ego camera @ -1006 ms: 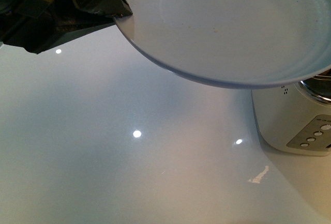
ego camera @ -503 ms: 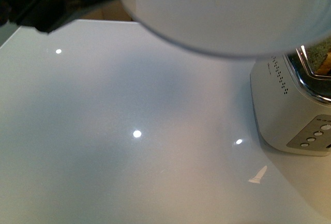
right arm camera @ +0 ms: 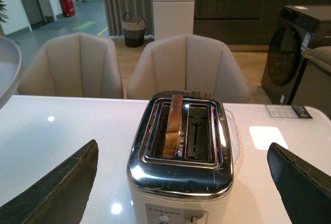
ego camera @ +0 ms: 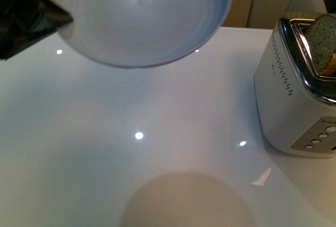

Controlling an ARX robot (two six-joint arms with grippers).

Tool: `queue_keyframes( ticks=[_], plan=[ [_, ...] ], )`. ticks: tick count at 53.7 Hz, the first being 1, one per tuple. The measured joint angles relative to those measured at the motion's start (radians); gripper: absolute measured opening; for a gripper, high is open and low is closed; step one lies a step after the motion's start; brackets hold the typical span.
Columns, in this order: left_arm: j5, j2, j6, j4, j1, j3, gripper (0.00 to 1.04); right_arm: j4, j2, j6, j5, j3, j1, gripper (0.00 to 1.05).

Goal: Left arm holds plate, right arm toasts bread

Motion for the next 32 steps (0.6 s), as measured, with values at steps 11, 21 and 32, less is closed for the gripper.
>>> queue_keyframes(
  ticks=[11, 21, 32],
  plan=[
    [0.051, 0.146, 0.071, 0.08, 0.172, -0.048, 0.03, 0.0, 0.0, 0.0, 0.0, 0.0, 0.0, 0.96],
    [0.082, 0.392, 0.121, 0.268, 0.289, -0.092, 0.03, 0.0, 0.0, 0.0, 0.0, 0.0, 0.0, 0.96],
    [0.11, 0.637, 0.117, 0.438, 0.309, -0.091, 0.03, 0.0, 0.0, 0.0, 0.0, 0.0, 0.0, 0.96]
  ],
)
